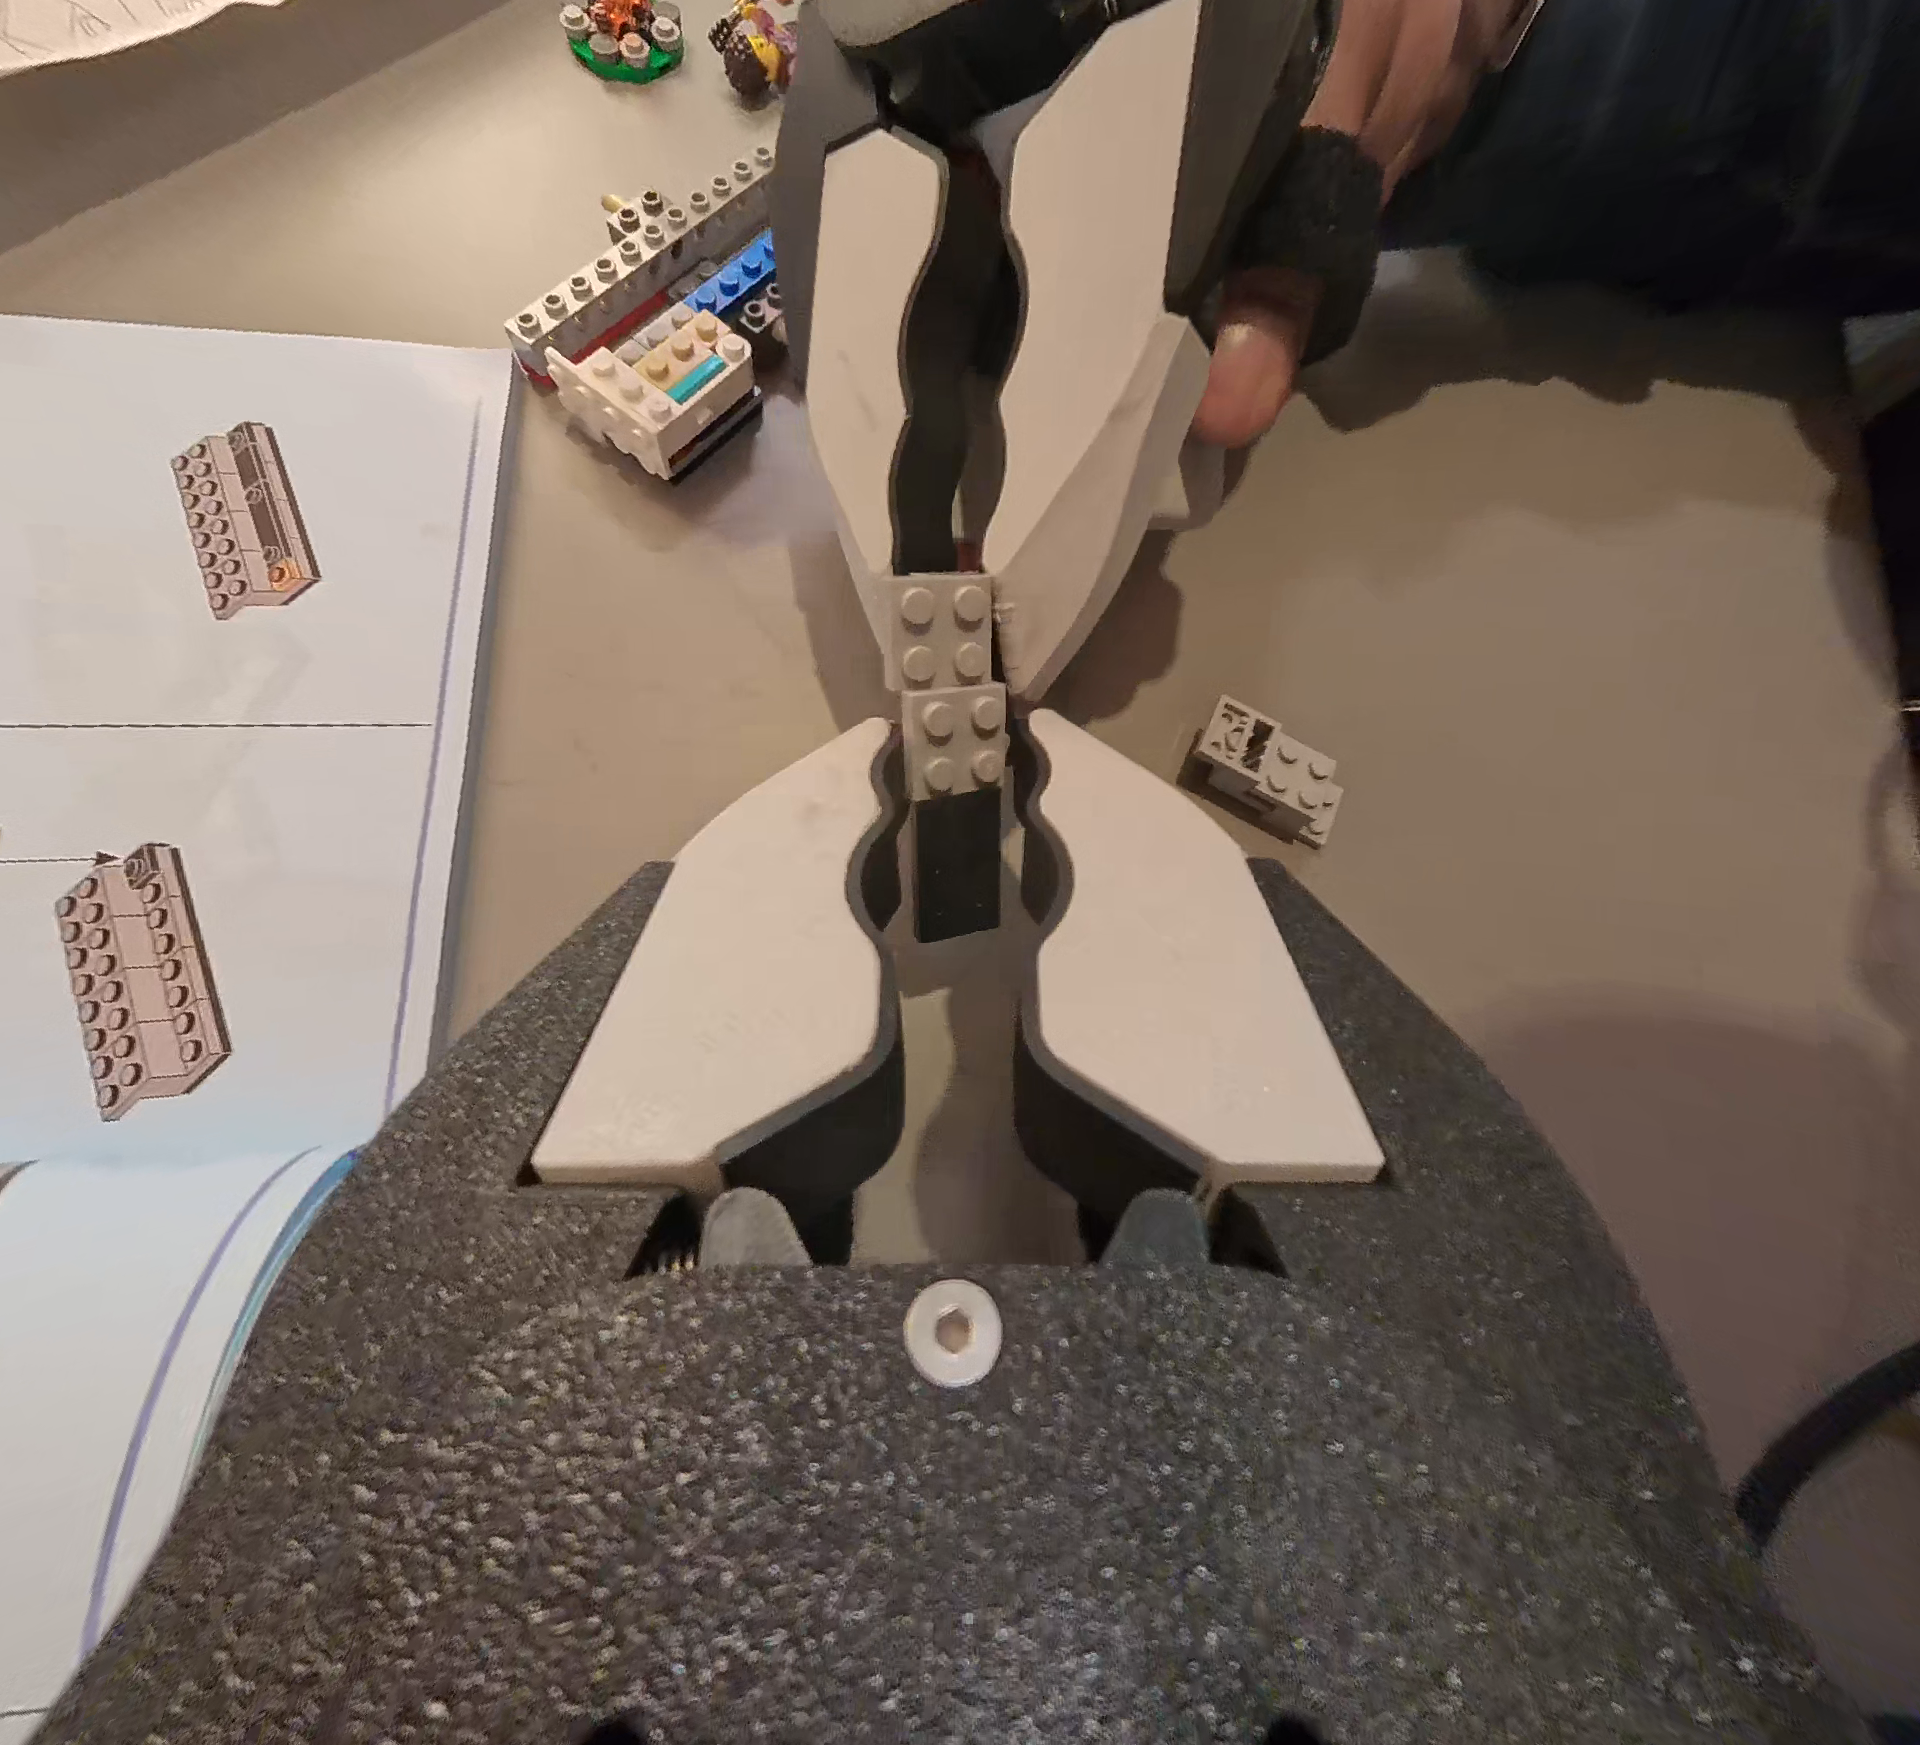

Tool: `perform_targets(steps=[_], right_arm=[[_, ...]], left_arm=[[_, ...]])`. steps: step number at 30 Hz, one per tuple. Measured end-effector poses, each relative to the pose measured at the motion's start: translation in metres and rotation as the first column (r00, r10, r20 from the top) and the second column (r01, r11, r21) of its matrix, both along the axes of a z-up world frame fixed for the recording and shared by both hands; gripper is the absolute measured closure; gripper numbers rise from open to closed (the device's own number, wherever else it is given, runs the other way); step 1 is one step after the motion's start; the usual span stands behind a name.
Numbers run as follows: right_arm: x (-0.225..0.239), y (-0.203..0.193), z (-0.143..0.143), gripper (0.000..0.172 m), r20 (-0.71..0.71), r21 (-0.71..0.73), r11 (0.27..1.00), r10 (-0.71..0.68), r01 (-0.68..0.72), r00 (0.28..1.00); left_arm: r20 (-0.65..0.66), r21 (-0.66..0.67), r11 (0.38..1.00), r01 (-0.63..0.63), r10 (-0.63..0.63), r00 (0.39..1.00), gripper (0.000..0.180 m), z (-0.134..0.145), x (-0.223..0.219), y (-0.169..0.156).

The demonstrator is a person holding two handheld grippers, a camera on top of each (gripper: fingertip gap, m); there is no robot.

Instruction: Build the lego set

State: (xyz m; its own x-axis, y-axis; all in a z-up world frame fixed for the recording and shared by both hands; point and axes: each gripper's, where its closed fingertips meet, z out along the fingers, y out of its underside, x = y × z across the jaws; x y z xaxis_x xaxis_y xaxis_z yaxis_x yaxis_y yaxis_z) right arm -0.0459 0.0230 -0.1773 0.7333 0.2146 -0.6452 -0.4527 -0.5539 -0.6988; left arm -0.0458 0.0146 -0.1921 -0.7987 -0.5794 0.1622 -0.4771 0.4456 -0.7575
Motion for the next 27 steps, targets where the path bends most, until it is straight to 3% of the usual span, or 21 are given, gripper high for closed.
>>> perform_targets(steps=[9,27], right_arm=[[0.004,0.004,0.016,0.160,-0.175,0.067,0.996,-0.039,0.051,0.984],[0.029,0.009,0.035,0.160,-0.448,0.132,0.960,-0.164,0.246,0.879]], left_arm=[[-0.097,0.042,0.998,0.049,-0.044,0.994,0.165,0.015,0.001,0.005],[-0.006,0.267,0.964,-0.013,0.015,1.000,0.161,0.028,0.026,0.015]])
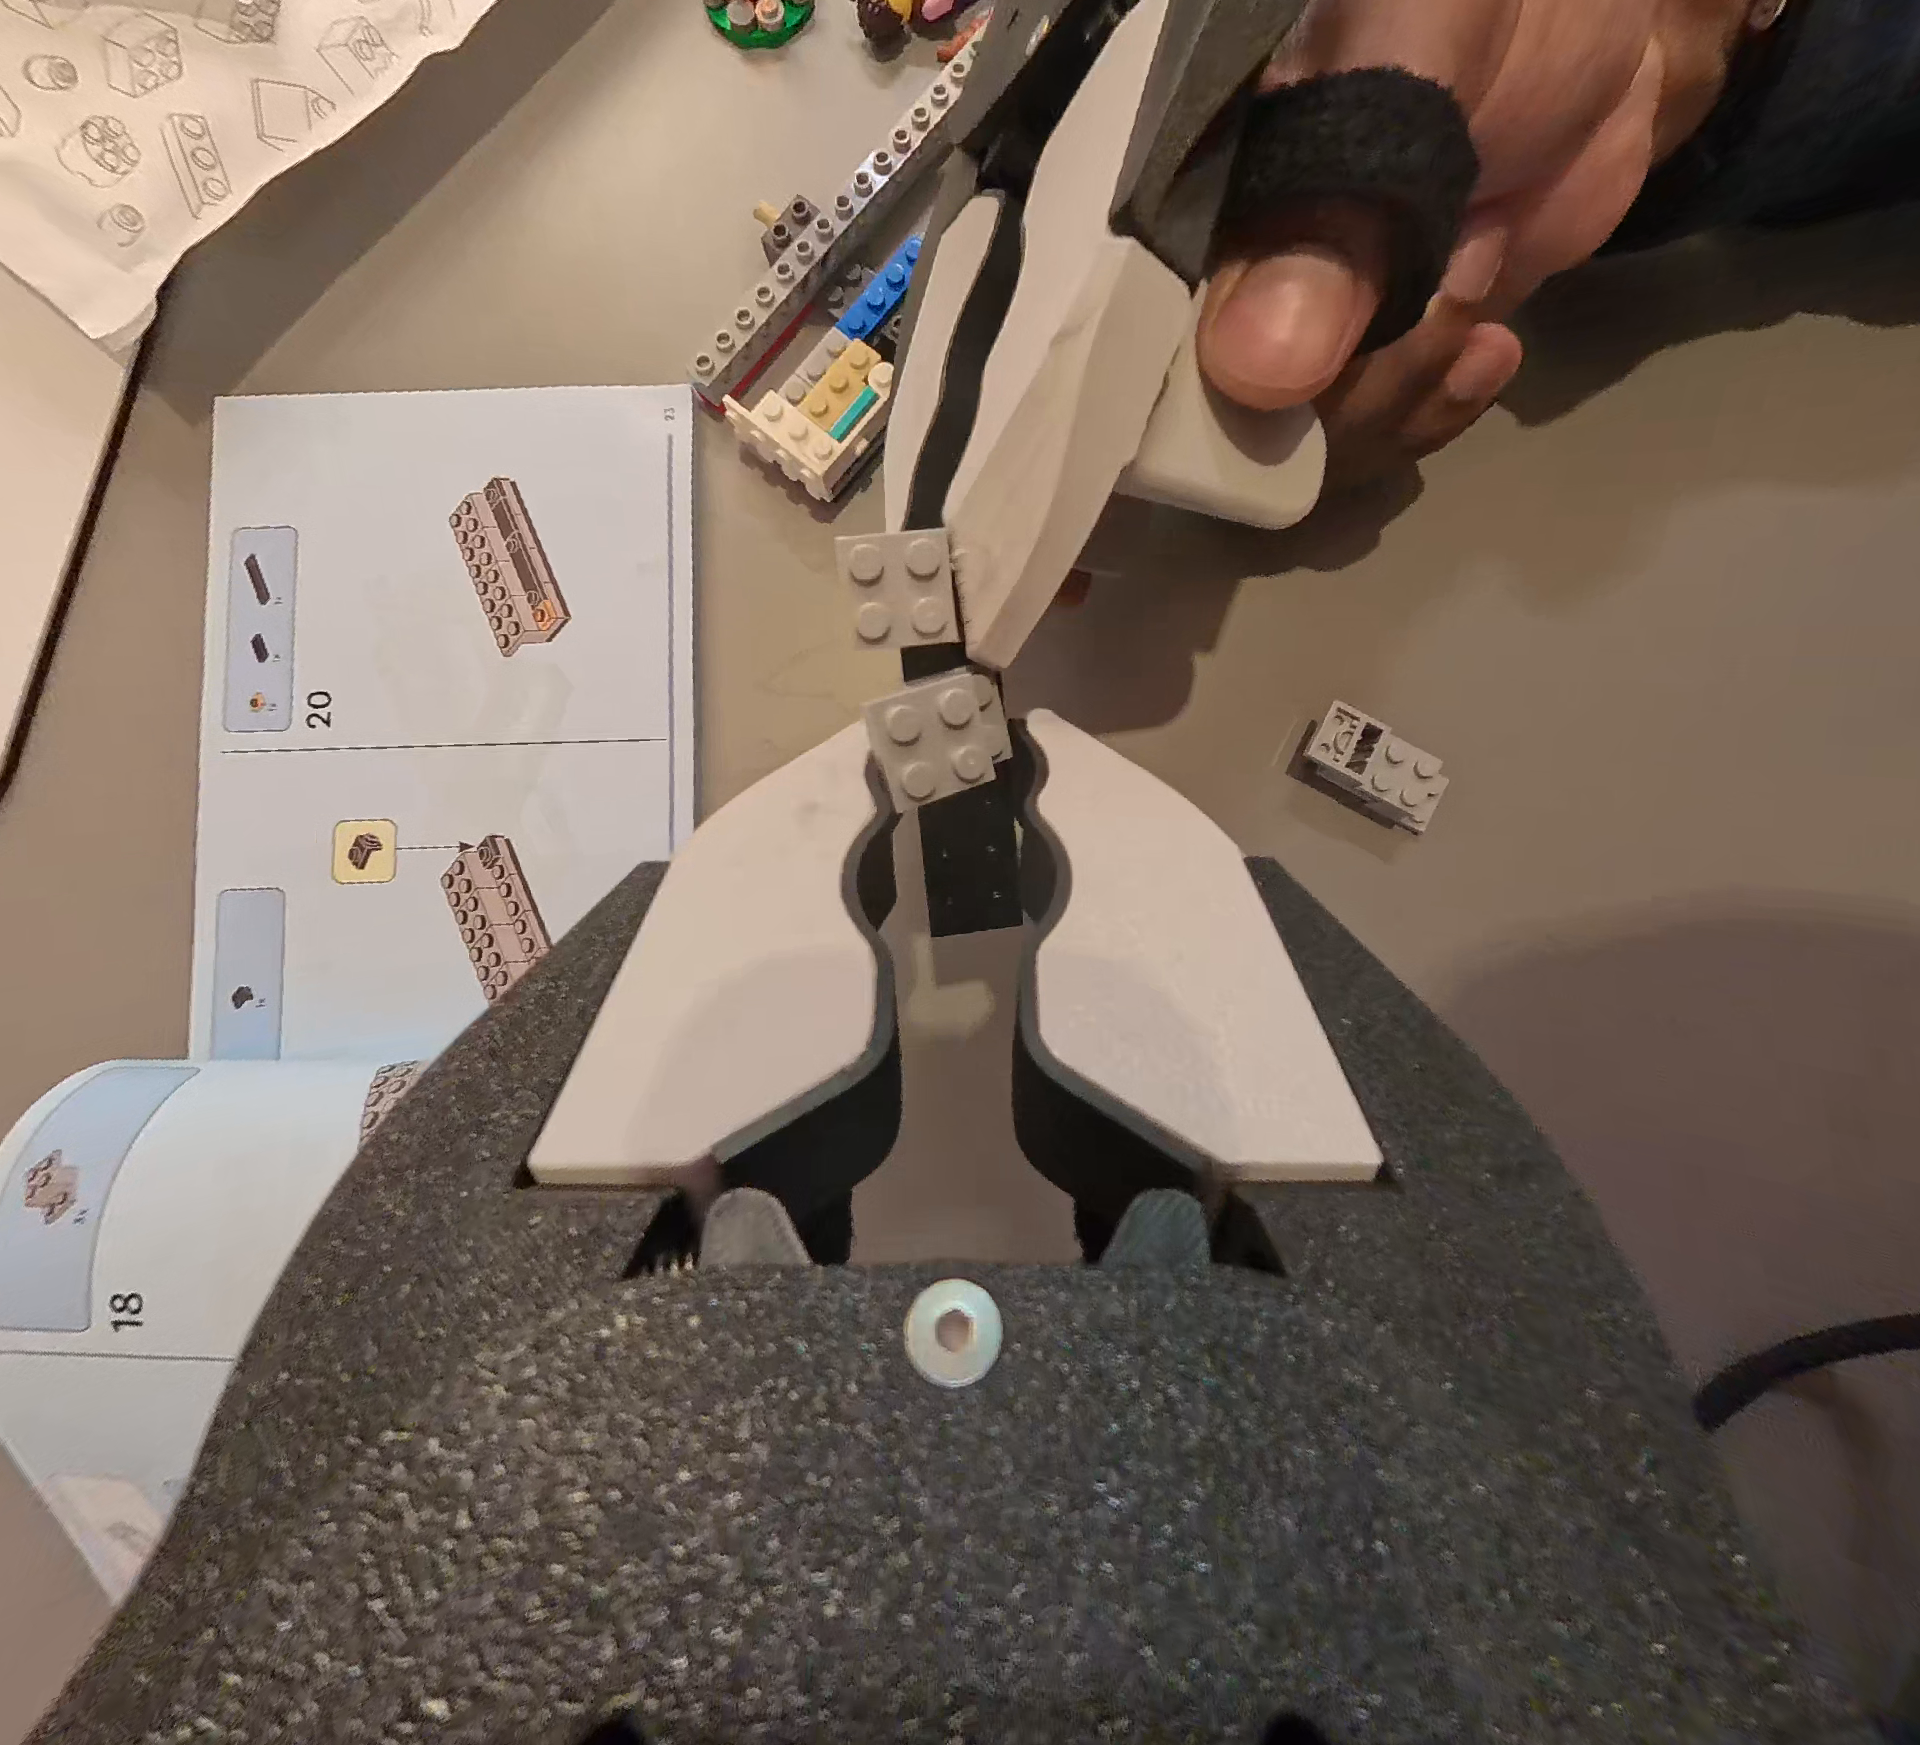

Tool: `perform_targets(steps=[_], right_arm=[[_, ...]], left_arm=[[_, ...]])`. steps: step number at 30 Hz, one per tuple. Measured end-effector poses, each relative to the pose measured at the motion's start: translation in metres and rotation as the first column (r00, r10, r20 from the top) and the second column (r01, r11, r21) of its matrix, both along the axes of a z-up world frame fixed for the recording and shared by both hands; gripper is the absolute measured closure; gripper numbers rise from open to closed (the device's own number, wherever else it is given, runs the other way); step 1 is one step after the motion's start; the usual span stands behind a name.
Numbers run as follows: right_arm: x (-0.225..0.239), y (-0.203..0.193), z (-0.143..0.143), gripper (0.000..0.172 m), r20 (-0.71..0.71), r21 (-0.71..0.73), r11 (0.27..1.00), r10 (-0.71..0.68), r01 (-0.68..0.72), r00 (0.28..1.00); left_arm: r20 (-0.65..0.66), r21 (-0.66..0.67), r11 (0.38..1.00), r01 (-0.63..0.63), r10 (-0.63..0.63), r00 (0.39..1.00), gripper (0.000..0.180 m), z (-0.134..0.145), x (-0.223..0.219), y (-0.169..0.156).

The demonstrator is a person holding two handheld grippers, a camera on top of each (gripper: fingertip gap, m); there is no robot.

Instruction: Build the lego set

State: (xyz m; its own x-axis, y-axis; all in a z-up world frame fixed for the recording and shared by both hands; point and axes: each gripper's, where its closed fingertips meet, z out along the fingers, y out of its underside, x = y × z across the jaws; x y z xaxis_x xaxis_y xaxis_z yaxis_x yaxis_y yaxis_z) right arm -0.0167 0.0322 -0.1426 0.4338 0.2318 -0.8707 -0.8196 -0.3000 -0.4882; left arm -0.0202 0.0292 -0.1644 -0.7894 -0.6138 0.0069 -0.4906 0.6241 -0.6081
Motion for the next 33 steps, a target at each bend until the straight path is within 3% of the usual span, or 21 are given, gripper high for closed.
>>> perform_targets(steps=[12,15,21,29,33], right_arm=[[-0.004,0.001,0.014,0.152,-0.090,0.085,0.996,0.022,-0.014,0.996],[-0.004,0.001,0.012,0.148,-0.080,0.068,0.998,0.019,-0.013,0.997],[0.002,0.002,0.007,0.157,-0.116,0.062,0.998,-0.002,0.009,0.993],[0.014,-0.003,0.015,0.157,-0.183,0.143,0.988,-0.034,0.061,0.982],[0.015,-0.006,0.024,0.155,-0.112,0.206,0.975,-0.055,0.077,0.992]], left_arm=[[0.037,0.093,0.994,0.055,-0.059,0.998,0.163,0.006,0.000,0.005],[0.008,0.072,0.996,0.056,-0.057,0.998,0.163,0.004,-0.001,0.005],[-0.078,0.063,0.995,0.076,-0.071,0.994,0.163,0.002,0.001,0.005],[-0.169,0.165,0.974,0.153,-0.124,0.978,0.163,0.010,0.011,0.004],[-0.175,0.148,0.970,0.194,-0.168,0.970,0.163,0.017,0.014,0.001]])
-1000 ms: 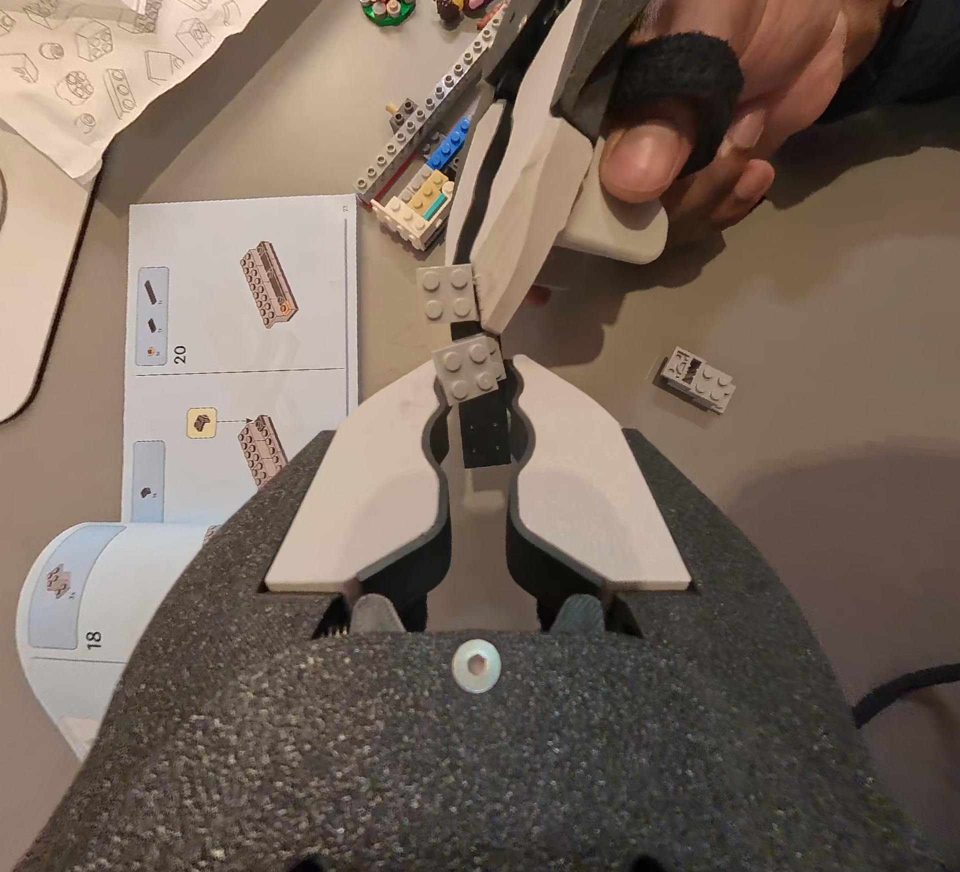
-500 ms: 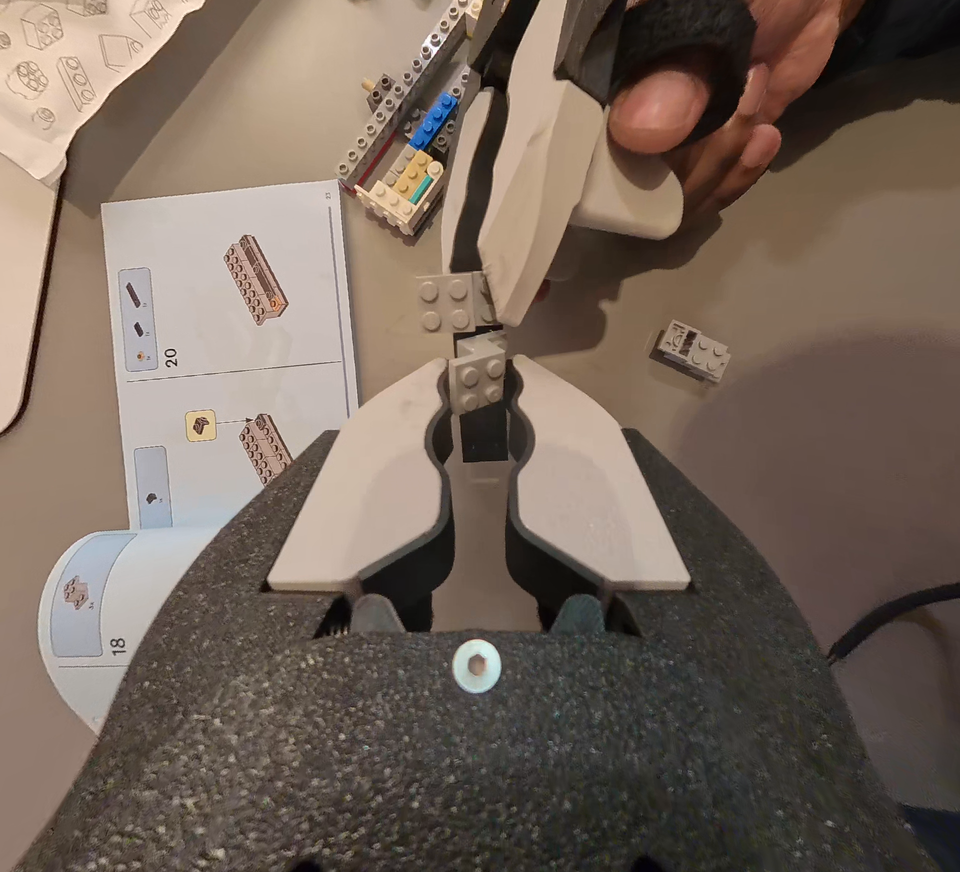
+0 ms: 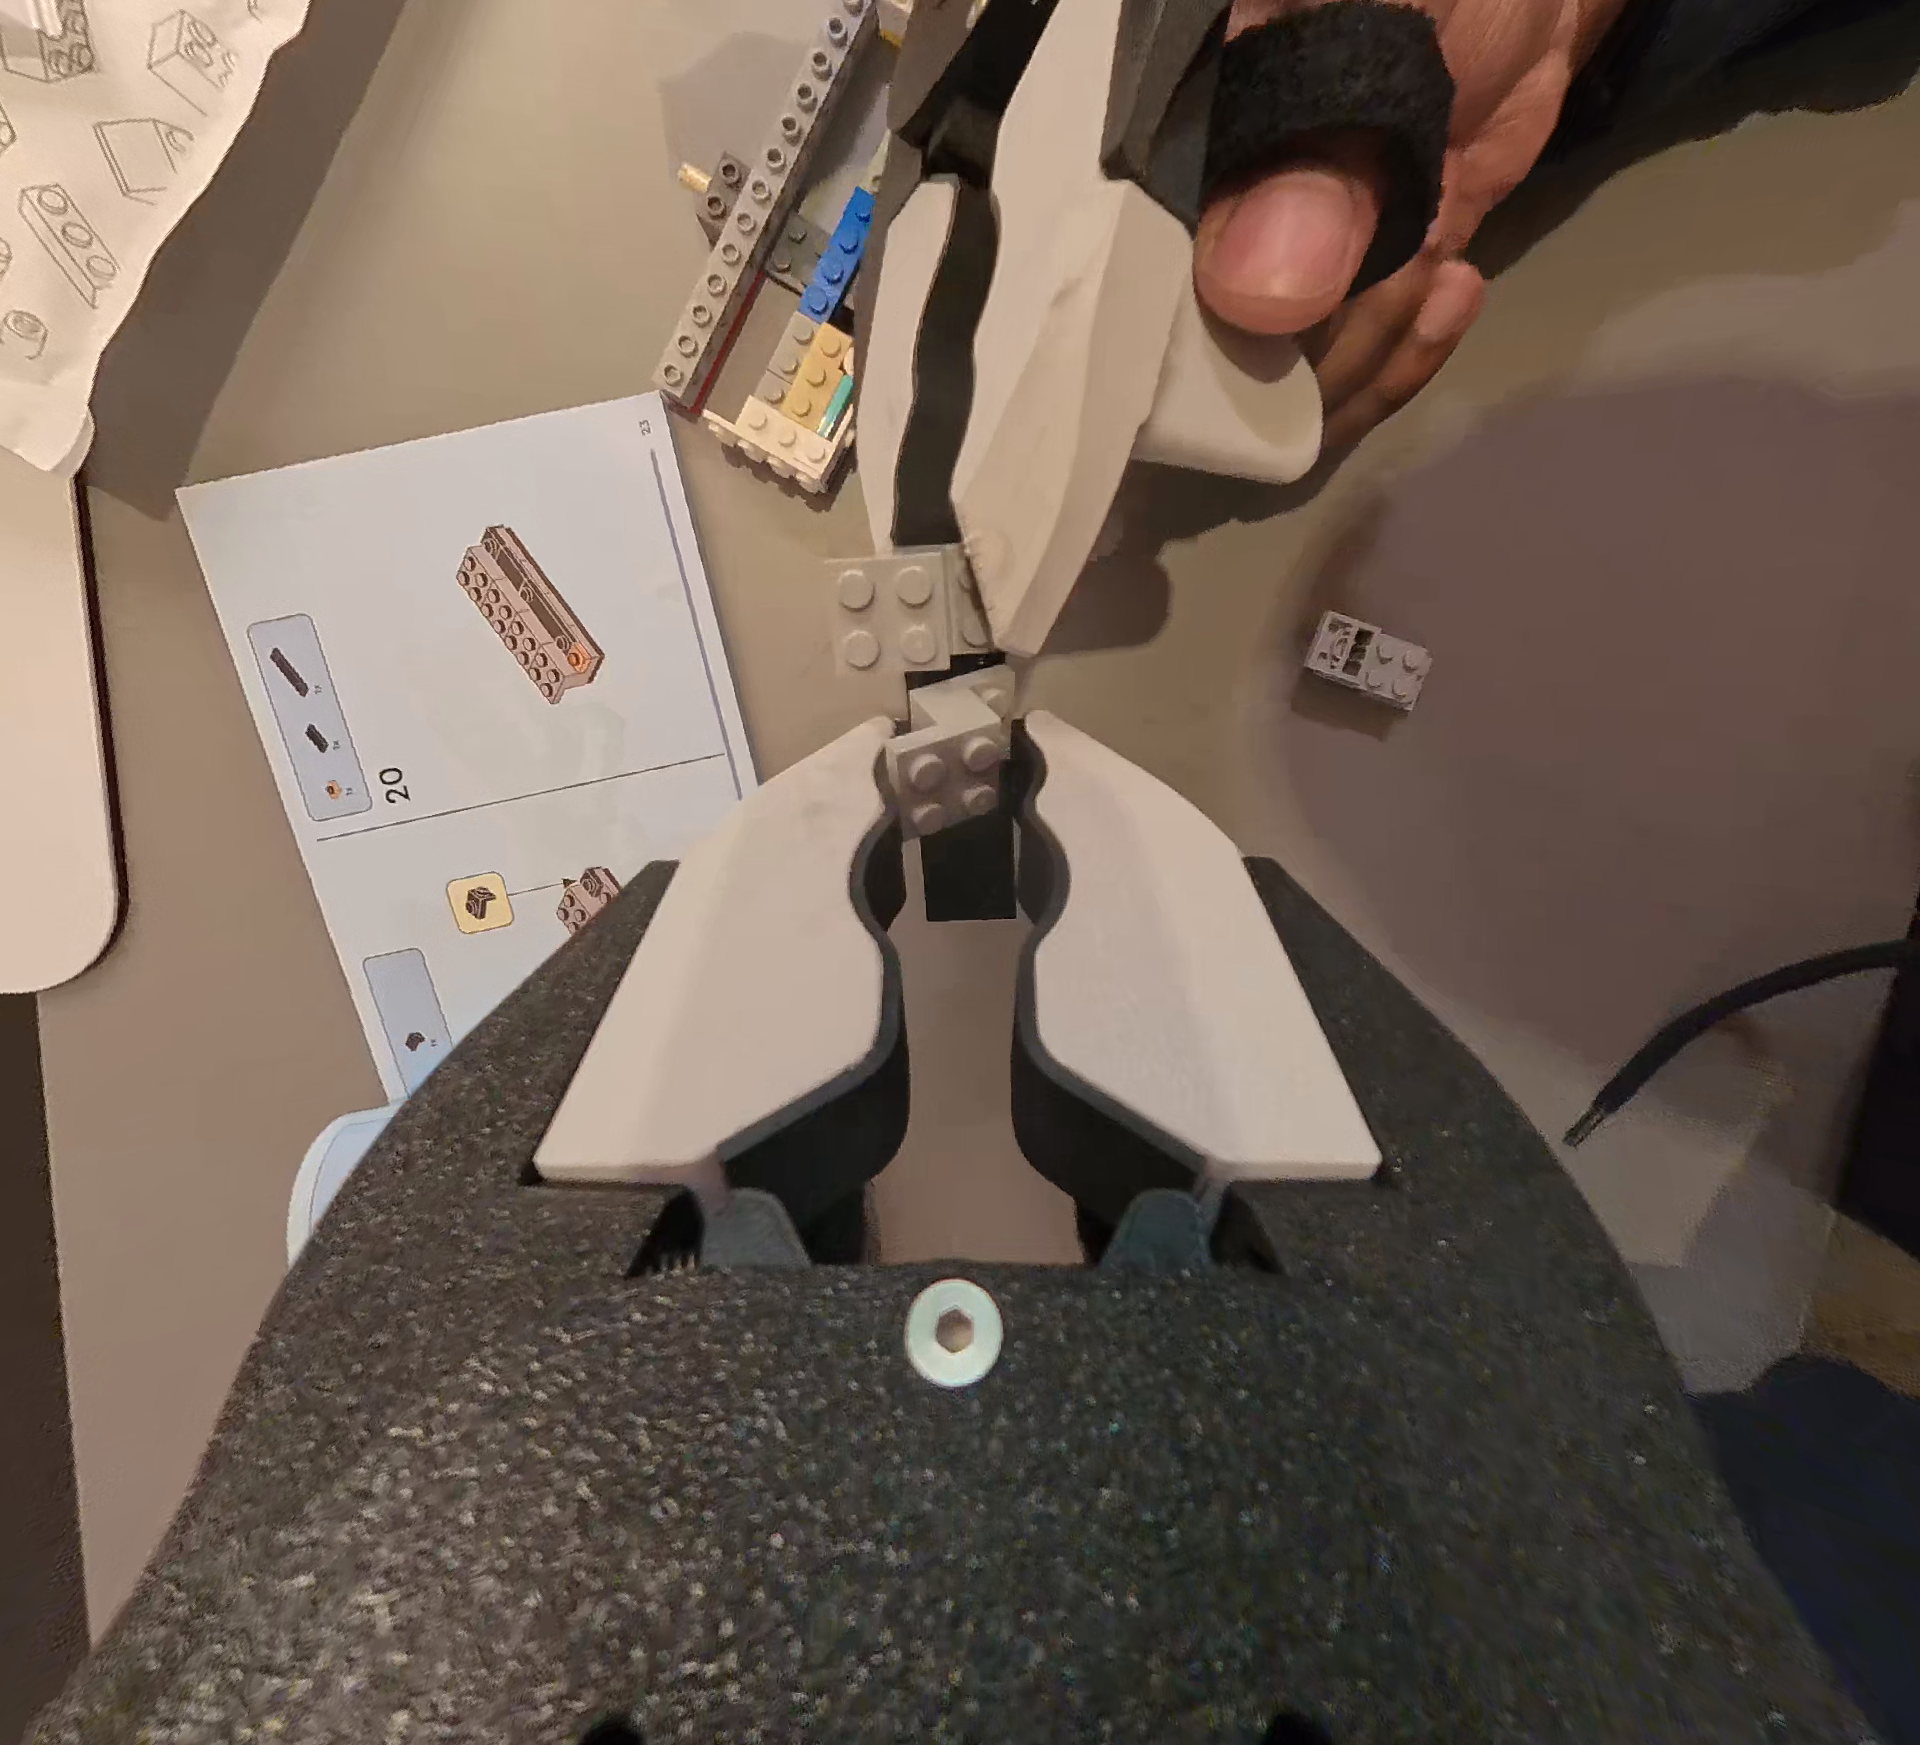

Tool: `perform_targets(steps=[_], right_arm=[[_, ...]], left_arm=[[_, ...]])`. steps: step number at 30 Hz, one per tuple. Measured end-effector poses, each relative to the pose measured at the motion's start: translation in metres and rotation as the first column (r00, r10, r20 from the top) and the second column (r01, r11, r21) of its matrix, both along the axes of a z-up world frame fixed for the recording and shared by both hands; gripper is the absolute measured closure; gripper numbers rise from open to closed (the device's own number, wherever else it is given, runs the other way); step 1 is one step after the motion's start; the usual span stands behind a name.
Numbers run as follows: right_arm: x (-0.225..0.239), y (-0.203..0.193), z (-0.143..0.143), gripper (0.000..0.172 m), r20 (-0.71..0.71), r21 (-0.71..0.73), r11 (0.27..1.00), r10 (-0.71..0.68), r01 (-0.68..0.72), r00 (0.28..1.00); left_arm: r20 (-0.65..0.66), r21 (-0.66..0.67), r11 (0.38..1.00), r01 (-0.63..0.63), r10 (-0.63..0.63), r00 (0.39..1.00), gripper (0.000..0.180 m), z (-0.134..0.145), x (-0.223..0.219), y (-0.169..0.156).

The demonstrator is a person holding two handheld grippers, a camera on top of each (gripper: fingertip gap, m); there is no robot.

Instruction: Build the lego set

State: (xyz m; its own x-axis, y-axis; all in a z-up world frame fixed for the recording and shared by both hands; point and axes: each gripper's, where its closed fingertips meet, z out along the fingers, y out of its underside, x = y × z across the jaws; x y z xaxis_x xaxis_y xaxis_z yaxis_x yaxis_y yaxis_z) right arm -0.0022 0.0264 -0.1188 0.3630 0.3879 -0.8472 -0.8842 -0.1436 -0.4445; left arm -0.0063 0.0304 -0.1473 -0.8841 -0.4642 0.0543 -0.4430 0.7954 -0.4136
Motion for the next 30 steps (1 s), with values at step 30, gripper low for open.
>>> perform_targets(steps=[30], right_arm=[[0.000,0.024,0.068,0.128,0.671,0.391,0.917,-0.345,0.082,0.656]], left_arm=[[0.006,0.226,0.969,0.098,-0.102,0.995,0.163,0.097,-0.002,0.028]])
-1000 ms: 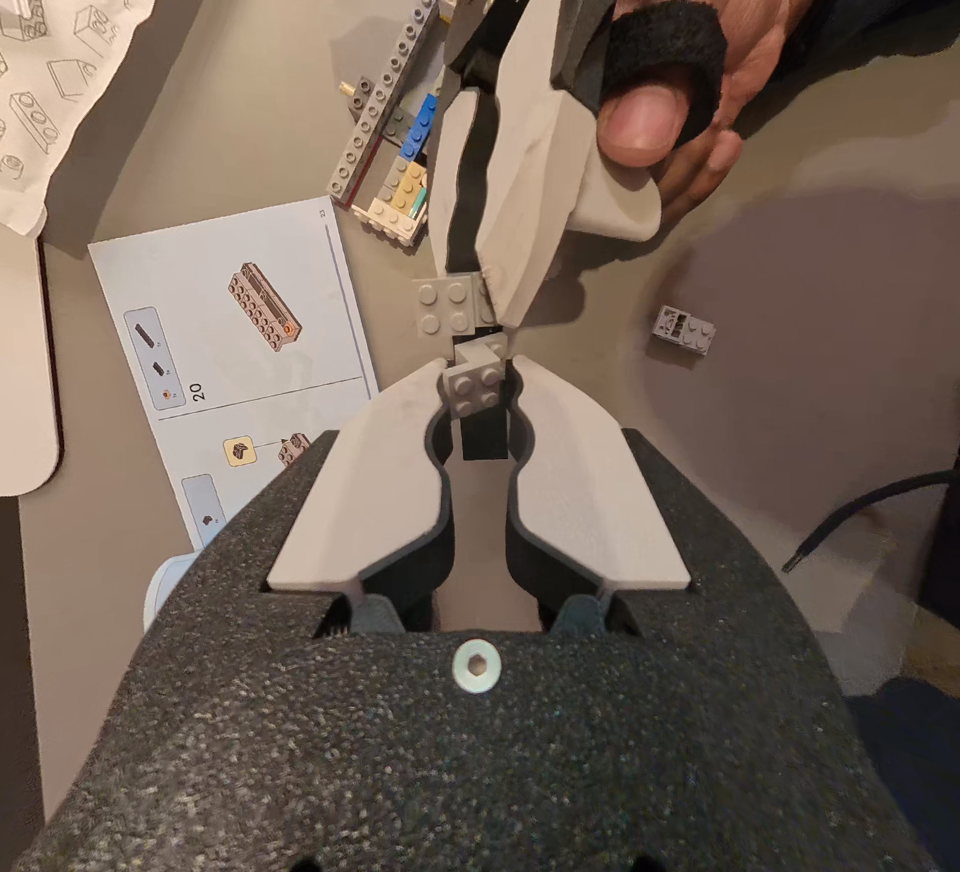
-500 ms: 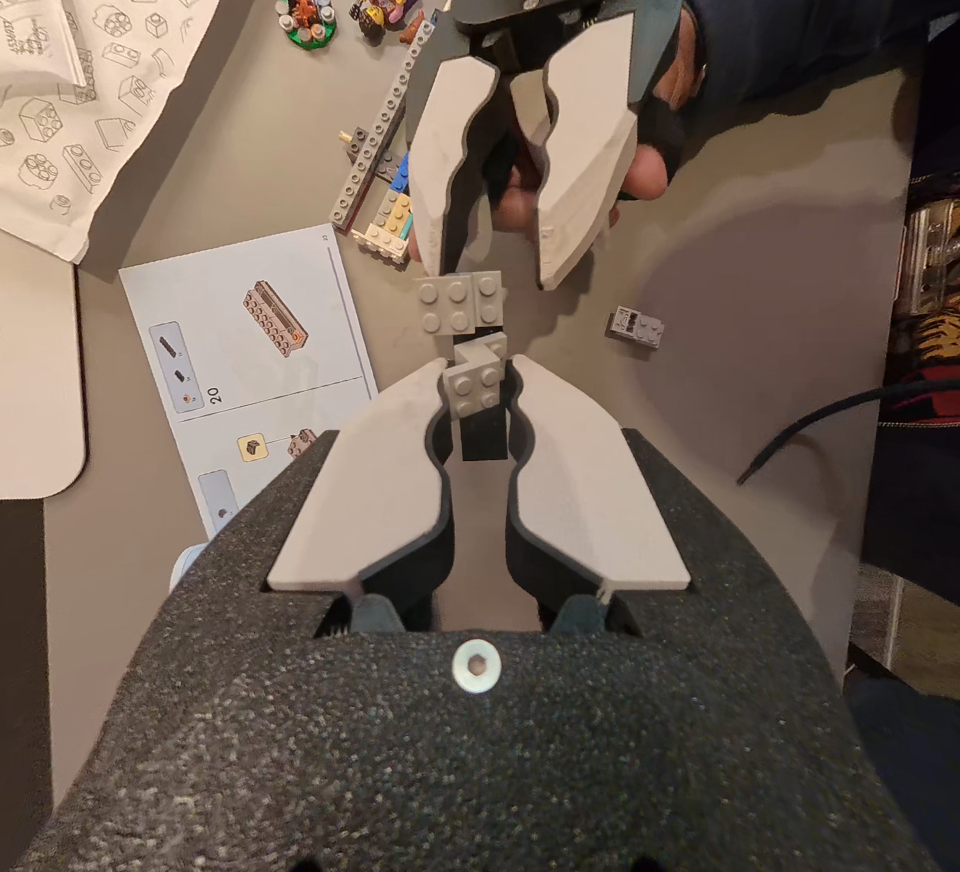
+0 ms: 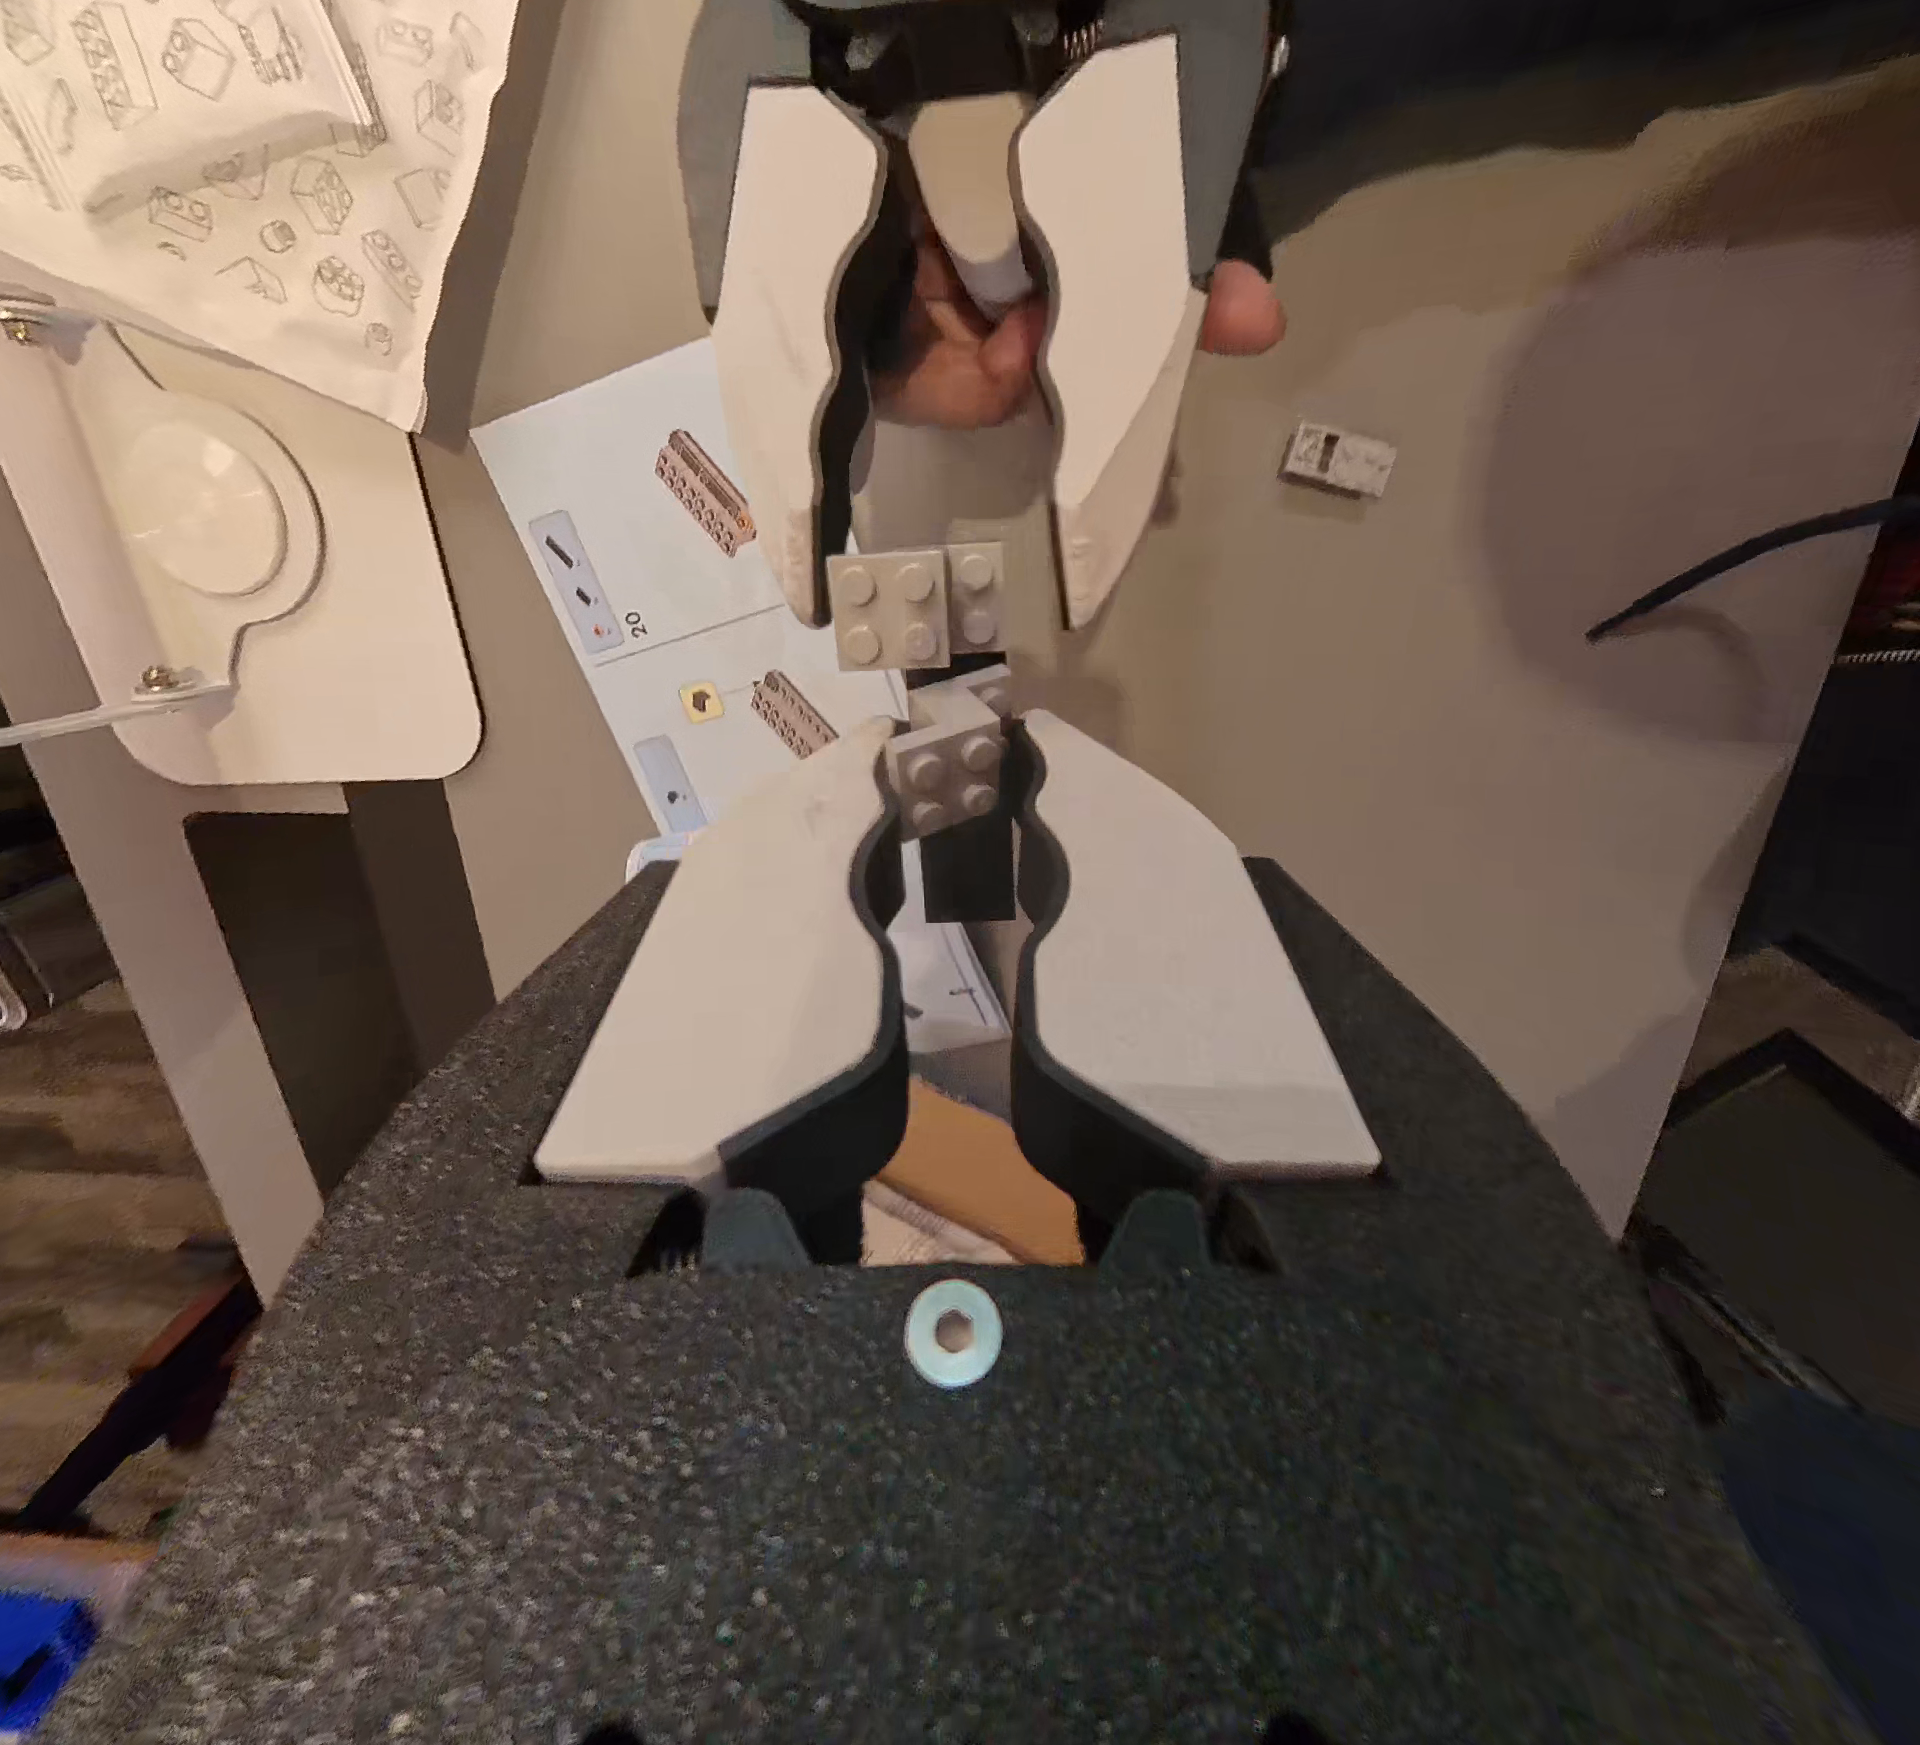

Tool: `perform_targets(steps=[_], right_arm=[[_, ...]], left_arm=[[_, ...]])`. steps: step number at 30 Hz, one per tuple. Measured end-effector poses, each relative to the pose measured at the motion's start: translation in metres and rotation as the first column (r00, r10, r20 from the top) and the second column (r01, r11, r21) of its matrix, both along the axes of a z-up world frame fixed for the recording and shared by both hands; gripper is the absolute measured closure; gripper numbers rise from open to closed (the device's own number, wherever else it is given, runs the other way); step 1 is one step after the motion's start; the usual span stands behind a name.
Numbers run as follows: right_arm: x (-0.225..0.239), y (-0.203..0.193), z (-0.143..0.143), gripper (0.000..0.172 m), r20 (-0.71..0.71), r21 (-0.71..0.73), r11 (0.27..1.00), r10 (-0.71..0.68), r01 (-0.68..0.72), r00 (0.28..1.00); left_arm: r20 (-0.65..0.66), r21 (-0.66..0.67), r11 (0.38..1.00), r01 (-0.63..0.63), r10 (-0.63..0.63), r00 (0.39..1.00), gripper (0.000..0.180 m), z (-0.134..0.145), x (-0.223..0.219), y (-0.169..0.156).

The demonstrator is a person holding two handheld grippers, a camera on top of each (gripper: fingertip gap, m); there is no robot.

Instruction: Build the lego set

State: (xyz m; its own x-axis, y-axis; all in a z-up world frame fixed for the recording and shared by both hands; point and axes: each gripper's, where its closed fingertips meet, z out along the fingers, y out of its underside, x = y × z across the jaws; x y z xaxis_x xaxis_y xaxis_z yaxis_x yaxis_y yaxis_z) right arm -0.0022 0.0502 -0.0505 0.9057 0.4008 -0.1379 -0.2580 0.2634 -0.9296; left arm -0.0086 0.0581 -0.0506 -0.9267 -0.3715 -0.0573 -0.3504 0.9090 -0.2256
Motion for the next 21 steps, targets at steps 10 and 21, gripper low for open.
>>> perform_targets(steps=[10,21], right_arm=[[0.008,-0.010,0.007,0.137,0.062,0.002,0.999,-0.038,0.038,0.997],[0.008,-0.003,-0.004,0.147,0.129,-0.039,0.993,-0.101,0.107,0.986]], left_arm=[[-0.086,0.147,0.988,0.045,-0.032,0.996,0.163,-0.007,0.005,0.000],[-0.103,0.193,0.979,0.064,-0.045,0.994,0.163,-0.018,0.009,0.001]])
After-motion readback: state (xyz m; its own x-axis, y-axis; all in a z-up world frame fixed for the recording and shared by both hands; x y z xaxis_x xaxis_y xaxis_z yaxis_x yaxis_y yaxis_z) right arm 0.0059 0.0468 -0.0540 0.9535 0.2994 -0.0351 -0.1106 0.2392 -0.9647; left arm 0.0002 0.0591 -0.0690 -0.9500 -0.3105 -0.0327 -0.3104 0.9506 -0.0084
